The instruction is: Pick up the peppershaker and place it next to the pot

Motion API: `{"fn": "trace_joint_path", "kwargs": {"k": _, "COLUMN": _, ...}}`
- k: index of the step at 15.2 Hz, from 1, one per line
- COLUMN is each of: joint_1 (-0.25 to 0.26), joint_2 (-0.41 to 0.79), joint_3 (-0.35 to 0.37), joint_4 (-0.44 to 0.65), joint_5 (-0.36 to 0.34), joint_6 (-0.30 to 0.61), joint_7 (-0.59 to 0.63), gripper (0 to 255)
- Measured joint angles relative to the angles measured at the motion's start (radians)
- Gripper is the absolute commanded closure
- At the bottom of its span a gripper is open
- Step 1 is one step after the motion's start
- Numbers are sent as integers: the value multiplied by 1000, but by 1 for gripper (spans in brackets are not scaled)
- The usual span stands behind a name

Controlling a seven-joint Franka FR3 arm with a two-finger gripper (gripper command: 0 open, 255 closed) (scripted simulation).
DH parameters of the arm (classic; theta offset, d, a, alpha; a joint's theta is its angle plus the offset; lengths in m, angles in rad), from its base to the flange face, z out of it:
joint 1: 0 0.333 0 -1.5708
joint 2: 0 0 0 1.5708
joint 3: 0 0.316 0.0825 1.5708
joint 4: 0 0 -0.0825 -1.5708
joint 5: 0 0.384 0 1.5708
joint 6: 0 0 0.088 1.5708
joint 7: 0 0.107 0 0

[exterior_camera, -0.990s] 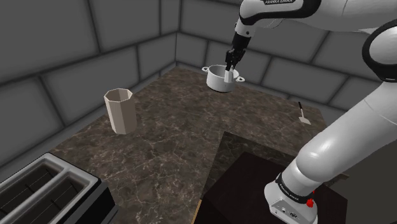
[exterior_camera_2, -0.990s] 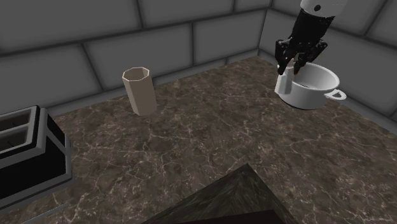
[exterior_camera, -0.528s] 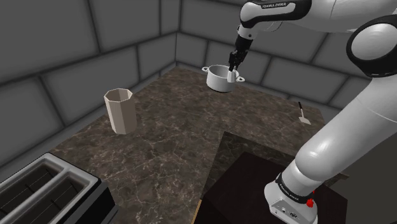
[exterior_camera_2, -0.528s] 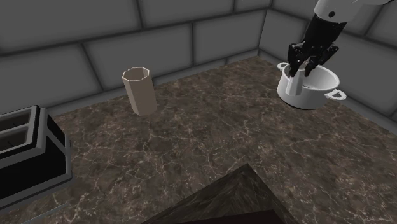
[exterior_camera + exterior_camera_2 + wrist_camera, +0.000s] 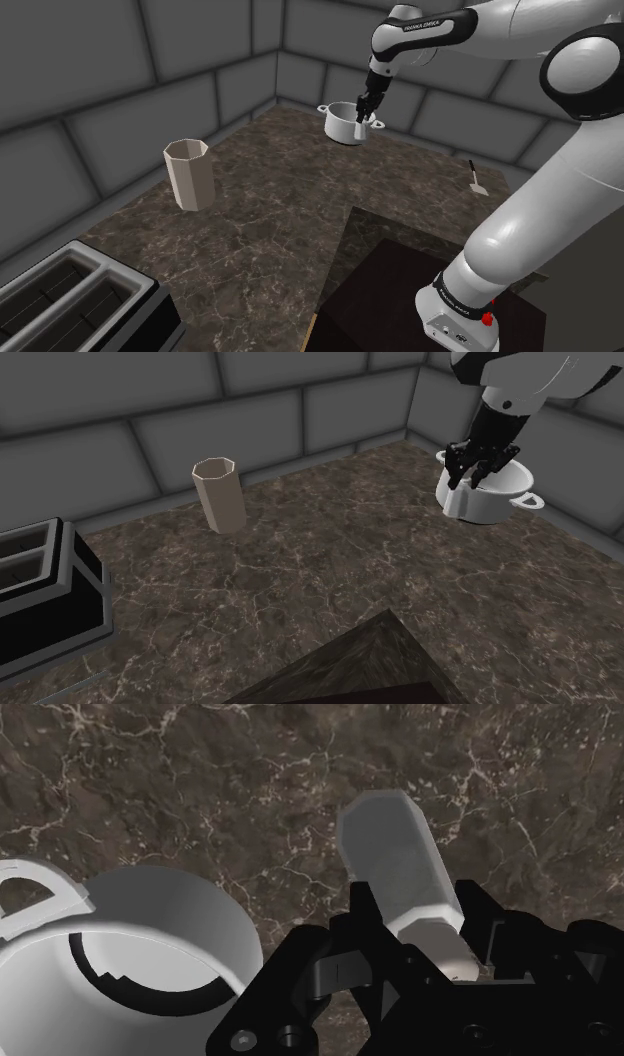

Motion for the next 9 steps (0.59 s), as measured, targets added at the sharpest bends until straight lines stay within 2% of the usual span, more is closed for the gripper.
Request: {"fn": "trace_joint_path", "kwargs": {"k": 9, "joint_1": 0, "joint_2": 24, "joint_3": -1, "joint_4": -94, "joint_5": 9, "joint_6": 117, "joint_7": -13, "gripper": 255}}
